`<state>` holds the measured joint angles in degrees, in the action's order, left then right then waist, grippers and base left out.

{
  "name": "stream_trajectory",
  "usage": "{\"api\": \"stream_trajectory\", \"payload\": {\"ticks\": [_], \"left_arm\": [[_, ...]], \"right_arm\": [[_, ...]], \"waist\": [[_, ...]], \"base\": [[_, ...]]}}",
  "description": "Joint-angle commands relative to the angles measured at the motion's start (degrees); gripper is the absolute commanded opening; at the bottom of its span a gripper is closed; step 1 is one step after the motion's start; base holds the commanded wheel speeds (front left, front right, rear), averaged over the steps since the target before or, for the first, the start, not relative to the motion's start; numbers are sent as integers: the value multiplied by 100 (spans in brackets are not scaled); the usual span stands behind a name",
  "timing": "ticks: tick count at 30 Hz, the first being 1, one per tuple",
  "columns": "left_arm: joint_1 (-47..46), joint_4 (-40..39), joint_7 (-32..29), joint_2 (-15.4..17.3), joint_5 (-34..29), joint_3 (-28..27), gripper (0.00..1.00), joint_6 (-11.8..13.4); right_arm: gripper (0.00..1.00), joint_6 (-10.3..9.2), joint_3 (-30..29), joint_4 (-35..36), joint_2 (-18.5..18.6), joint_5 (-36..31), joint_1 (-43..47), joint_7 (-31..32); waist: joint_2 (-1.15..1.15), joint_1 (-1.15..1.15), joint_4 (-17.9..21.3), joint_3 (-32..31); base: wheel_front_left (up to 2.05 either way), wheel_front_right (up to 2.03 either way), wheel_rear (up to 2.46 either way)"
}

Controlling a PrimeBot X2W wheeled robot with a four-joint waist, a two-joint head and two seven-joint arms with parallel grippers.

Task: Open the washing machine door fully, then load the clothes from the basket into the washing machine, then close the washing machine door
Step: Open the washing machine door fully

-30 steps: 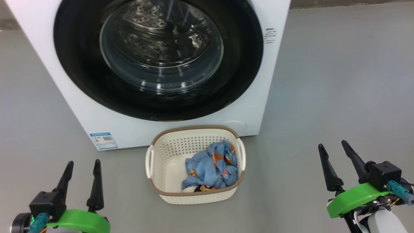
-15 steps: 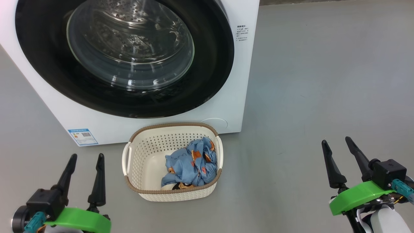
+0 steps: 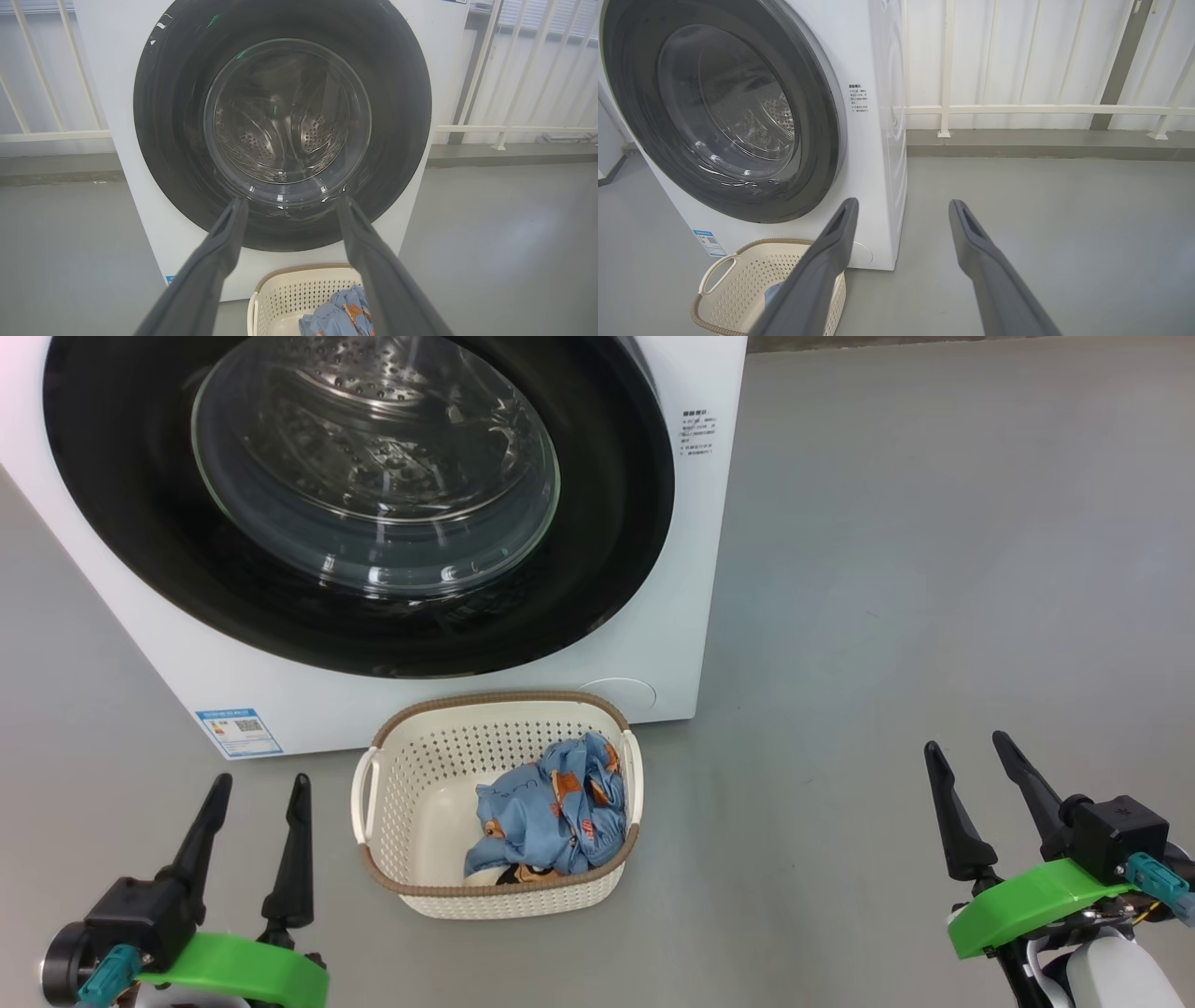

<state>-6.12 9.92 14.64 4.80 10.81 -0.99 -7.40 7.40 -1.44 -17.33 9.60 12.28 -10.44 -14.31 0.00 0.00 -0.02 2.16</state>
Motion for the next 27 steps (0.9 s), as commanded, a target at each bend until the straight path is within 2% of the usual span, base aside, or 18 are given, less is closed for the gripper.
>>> {"api": "stream_trajectory", "payload": {"ticks": [1, 14, 27], "left_arm": [[-120, -181, 36, 98, -60, -173, 100, -9], [-62, -215, 36, 63, -87, -218, 100, -9], [40, -251, 36, 25, -77, -210, 100, -9]], "right_arm": [[100, 9, 132, 128, 51, -50, -176, -69], [100, 9, 69, 86, 4, 31, -216, -69], [100, 9, 87, 66, -27, 317, -819, -69]], "waist": [[0, 0, -1, -10], [0, 0, -11, -11], [0, 0, -59, 54]], "base": [[0, 0, 0], [0, 0, 0], [0, 0, 0]]}}
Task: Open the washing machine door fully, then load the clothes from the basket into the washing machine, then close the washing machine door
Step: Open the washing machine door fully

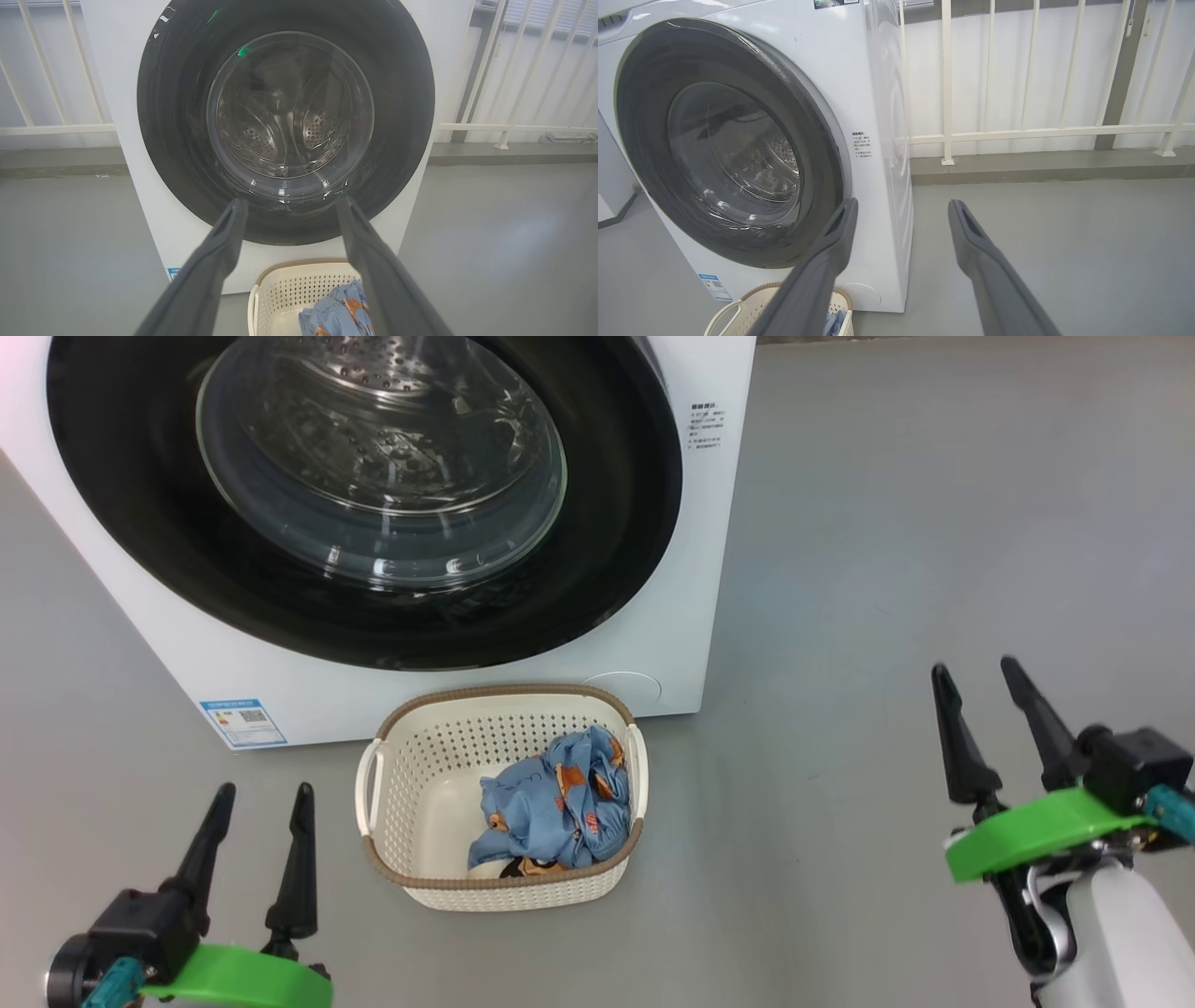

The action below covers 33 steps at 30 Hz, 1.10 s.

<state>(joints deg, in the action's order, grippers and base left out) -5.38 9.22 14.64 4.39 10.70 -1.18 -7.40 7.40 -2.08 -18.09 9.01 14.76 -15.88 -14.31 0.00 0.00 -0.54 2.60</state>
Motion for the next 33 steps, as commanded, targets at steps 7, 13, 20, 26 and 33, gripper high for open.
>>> {"api": "stream_trajectory", "payload": {"ticks": [7, 13, 20, 26, 33], "left_arm": [[-25, -199, 36, 31, -58, -156, 100, -9], [-50, -222, 36, 29, -49, -115, 100, -9], [-116, -188, 36, 23, -12, -85, 100, -9], [-209, -187, 36, 23, 13, -39, 100, -9], [-286, -184, 36, -18, 68, -83, 100, -9]], "right_arm": [[100, 9, 33, 118, -41, 592, -851, -69], [100, 9, -119, -64, -148, 1419, -1308, -69], [47, 9, -490, -628, -411, 3306, -1707, 2], [0, 9, -768, -1097, -419, 4469, -2091, 284], [0, 9, -926, -1544, -203, 5493, -2645, 1089]], "waist": [[0, 0, -42, 95], [0, 0, -92, 175], [0, 0, -162, 266], [0, 0, -233, 417], [0, 0, -288, 648]], "base": [[0, 0, 0], [0, 0, 0], [0, 0, 0], [0, 0, 0], [0, 0, 0]]}}
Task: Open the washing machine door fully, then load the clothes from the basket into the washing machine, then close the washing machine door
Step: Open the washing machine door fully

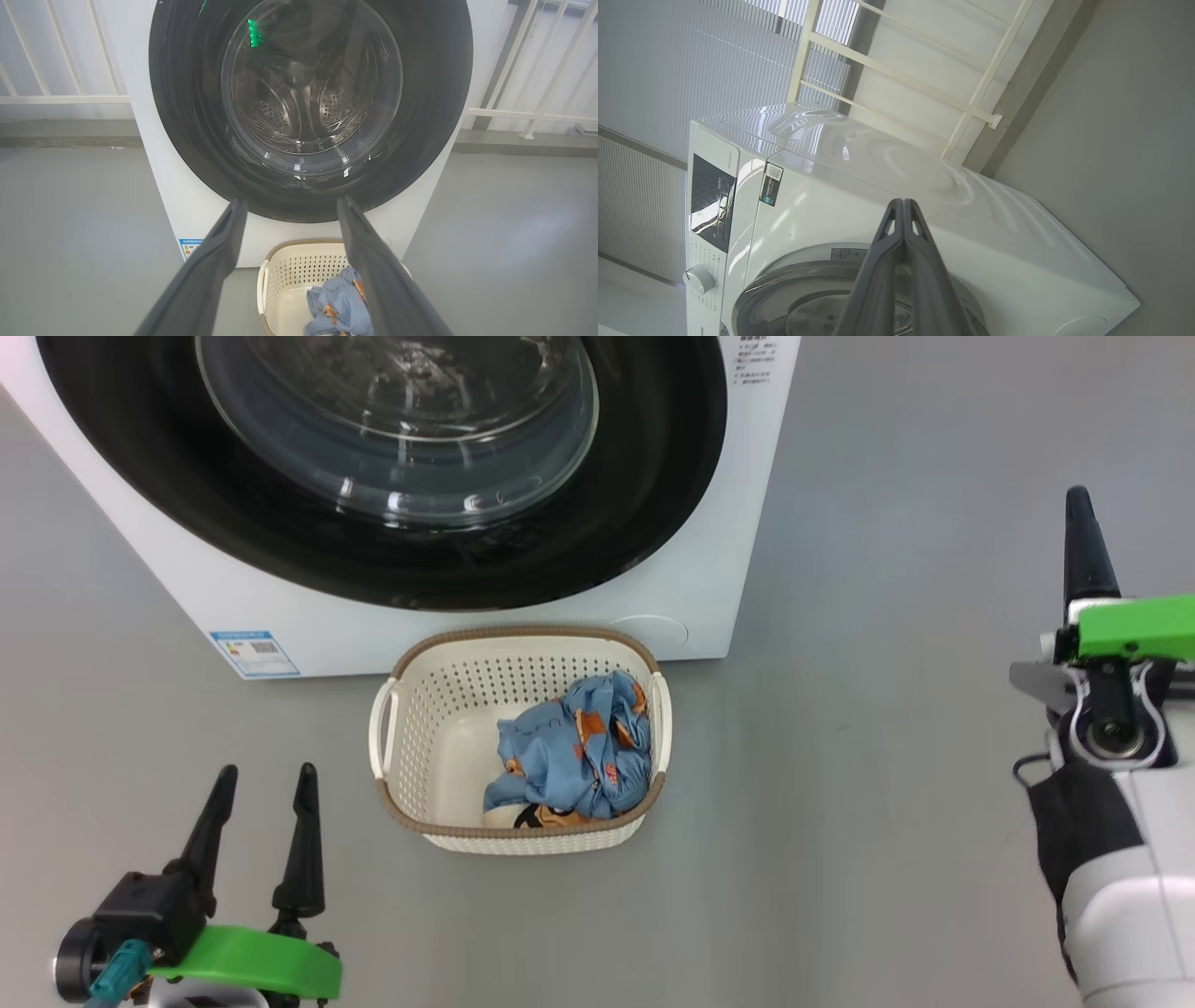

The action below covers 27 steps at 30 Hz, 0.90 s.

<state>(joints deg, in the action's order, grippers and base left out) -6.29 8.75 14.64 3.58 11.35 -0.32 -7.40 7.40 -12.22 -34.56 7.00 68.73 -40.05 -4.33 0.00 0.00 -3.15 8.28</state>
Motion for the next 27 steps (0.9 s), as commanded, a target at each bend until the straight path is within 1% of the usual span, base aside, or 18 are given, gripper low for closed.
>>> {"api": "stream_trajectory", "payload": {"ticks": [1, 4, 6, 9, 12, 13, 18, 22, 27], "left_arm": [[-207, -140, 36, 59, -3, -146, 100, -9], [-252, -141, 36, 47, 3, -70, 100, -9], [-294, -124, 36, 36, 46, -27, 100, -9], [-362, -127, 36, 33, 58, 41, 100, -9], [-437, -155, 36, 24, 57, 100, 100, -9], [-437, -155, 36, 24, 57, 100, 100, -9], [-589, -196, 36, 9, 72, 202, 100, -9], [-713, -240, 36, -8, 82, 302, 100, -9], [-910, -257, 36, -27, 148, 390, 100, -9]], "right_arm": [[0, 9, 79, 14, 47, 213, -332, 270], [0, 9, 20, -293, 216, 489, -688, 747], [0, 9, 44, -458, 360, 536, -925, 996], [0, 9, 27, -726, 478, 734, -1280, 1480], [0, 9, 2, -951, 562, 925, -1618, 1956], [0, 9, 2, -951, 562, 925, -1618, 1956], [0, 9, -158, -1260, 656, 1353, -2211, 2708], [0, 9, -192, -1511, 769, 1449, -2643, 3021], [0, 9, -144, -1755, 940, 1337, -3210, 3120]], "waist": [[0, 0, -36, 119], [0, 0, -71, 245], [0, 0, -94, 319], [0, 0, -134, 461], [0, 0, -179, 587], [0, 0, -179, 587], [0, 0, -277, 811], [0, 0, -375, 1023], [0, 0, -506, 1380]], "base": [[0, 0, 0], [0, 0, 0], [0, 0, 0], [0, 0, 0], [0, 0, 0], [0, 0, 0], [0, 0, 0], [0, 0, 0], [0, 0, 0]]}}
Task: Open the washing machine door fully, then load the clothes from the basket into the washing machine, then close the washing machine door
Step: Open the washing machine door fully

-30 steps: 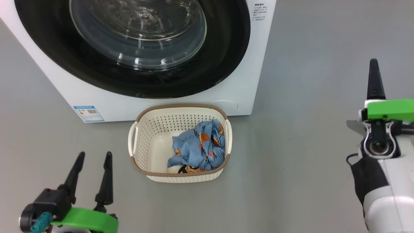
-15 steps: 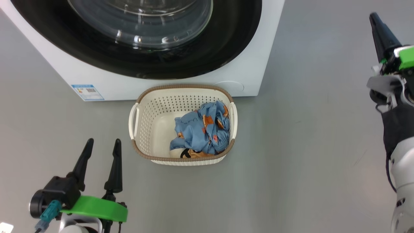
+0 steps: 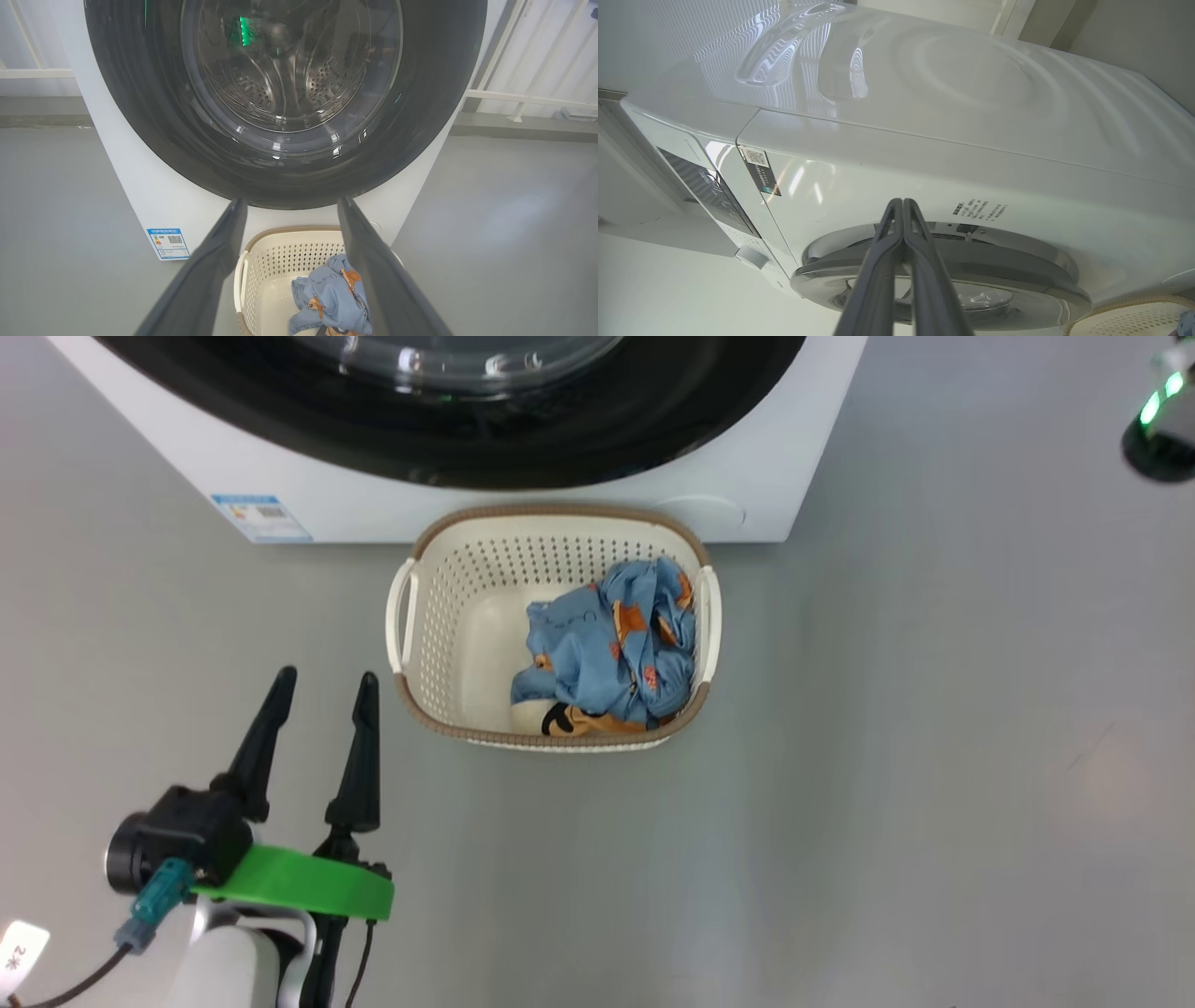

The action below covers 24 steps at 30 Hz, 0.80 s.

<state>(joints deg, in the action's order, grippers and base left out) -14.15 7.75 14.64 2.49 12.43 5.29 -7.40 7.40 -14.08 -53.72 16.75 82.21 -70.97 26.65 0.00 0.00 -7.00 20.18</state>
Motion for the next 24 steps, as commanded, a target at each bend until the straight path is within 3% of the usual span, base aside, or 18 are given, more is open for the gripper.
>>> {"api": "stream_trajectory", "payload": {"ticks": [1, 11, 24], "left_arm": [[-167, -171, 36, 78, 51, -151, 100, -9], [-427, -312, 36, 44, 170, -27, 100, -9], [-613, -371, 36, 40, 423, 131, 100, -9]], "right_arm": [[0, 9, 58, 105, -4, -32, -234, 69], [0, 9, 521, -490, -38, -414, -1237, 888], [0, 9, 794, -886, -229, -839, -1897, 1069]], "waist": [[0, 0, -155, 254], [0, 0, -361, 730], [0, 0, -509, 1054]], "base": [[0, 0, 0], [0, 0, 0], [0, 0, 0]]}}
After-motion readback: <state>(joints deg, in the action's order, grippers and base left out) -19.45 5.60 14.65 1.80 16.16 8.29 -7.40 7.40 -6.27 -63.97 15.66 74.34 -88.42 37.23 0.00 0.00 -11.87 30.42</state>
